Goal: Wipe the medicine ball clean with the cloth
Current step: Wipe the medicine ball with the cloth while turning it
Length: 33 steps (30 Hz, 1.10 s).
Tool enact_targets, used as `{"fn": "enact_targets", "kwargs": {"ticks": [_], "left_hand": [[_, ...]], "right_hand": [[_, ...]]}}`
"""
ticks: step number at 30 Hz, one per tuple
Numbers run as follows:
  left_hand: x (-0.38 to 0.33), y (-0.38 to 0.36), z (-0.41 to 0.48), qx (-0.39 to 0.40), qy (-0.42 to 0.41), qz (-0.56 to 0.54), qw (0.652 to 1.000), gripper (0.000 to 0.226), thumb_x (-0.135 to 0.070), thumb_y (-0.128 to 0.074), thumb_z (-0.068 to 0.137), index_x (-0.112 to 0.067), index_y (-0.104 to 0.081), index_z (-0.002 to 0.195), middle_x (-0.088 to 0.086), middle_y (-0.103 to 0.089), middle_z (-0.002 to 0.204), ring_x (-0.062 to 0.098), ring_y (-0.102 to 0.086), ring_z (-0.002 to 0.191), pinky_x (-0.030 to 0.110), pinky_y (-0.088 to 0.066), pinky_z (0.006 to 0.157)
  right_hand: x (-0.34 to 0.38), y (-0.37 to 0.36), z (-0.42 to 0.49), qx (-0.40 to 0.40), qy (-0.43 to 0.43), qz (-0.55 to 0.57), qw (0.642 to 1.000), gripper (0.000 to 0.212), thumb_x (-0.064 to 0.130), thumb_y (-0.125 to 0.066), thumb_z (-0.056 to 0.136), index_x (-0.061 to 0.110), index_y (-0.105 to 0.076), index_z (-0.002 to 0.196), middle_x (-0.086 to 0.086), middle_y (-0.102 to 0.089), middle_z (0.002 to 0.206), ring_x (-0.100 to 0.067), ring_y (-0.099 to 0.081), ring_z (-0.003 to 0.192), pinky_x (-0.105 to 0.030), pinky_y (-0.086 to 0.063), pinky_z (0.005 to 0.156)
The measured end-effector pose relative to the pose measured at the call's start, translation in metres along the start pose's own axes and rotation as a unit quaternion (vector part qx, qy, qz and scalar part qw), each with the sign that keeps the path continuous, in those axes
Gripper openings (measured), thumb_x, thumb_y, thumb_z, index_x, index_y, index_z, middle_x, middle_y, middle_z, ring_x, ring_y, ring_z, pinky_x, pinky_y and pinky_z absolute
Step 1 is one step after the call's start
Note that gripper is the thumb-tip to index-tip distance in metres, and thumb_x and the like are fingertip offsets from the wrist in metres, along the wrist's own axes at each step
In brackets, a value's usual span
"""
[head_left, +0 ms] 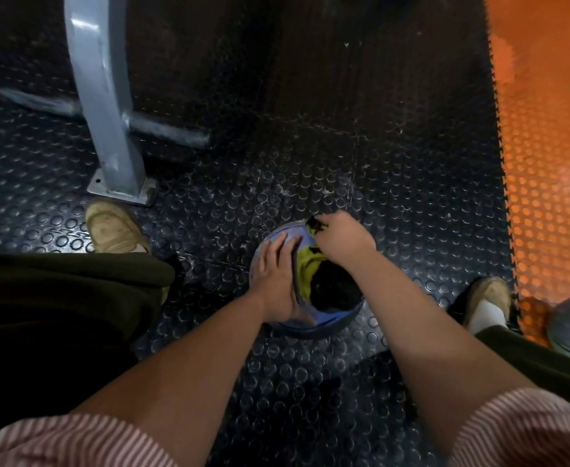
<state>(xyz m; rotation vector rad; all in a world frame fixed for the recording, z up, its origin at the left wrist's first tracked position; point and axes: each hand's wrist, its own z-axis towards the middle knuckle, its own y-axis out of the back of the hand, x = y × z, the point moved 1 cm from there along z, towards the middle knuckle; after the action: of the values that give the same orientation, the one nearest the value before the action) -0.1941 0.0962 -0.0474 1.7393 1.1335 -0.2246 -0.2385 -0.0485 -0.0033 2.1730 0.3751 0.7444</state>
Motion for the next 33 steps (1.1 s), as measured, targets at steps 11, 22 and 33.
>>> {"fn": "enact_targets", "kwargs": {"ticks": [11, 22, 33], "left_hand": [[-0.003, -0.007, 0.005, 0.003, -0.016, 0.05, 0.999, 0.137, -0.056, -0.083, 0.062, -0.027, 0.017, 0.151, -0.002, 0.021, 0.157, 0.026, 0.022, 0.145, 0.047, 0.006, 0.12], [-0.005, 0.014, 0.022, 0.02, -0.004, 0.031, 0.999, 0.127, -0.038, -0.084, 0.069, -0.028, 0.012, 0.151, -0.003, 0.015, 0.157, 0.024, 0.015, 0.147, 0.042, -0.001, 0.121], [-0.007, 0.011, 0.018, 0.03, 0.012, 0.033, 0.999, 0.134, -0.042, -0.087, 0.064, -0.027, 0.013, 0.151, -0.004, 0.018, 0.157, 0.023, 0.017, 0.146, 0.04, 0.002, 0.121]], "right_hand": [[-0.017, -0.003, -0.029, -0.045, 0.009, -0.045, 0.998, 0.031, 0.014, -0.043, 0.092, 0.024, -0.064, 0.113, -0.008, -0.05, 0.111, -0.031, -0.056, 0.091, -0.032, -0.042, 0.071], [-0.02, -0.021, -0.055, -0.09, 0.014, -0.031, 0.995, 0.039, 0.013, -0.043, 0.092, 0.024, -0.054, 0.128, -0.007, -0.045, 0.123, -0.032, -0.055, 0.101, -0.031, -0.038, 0.067], [-0.007, -0.006, -0.013, -0.075, -0.019, -0.01, 0.997, 0.034, 0.014, -0.042, 0.092, 0.024, -0.062, 0.117, -0.01, -0.047, 0.126, -0.031, -0.056, 0.095, -0.032, -0.04, 0.072]]}}
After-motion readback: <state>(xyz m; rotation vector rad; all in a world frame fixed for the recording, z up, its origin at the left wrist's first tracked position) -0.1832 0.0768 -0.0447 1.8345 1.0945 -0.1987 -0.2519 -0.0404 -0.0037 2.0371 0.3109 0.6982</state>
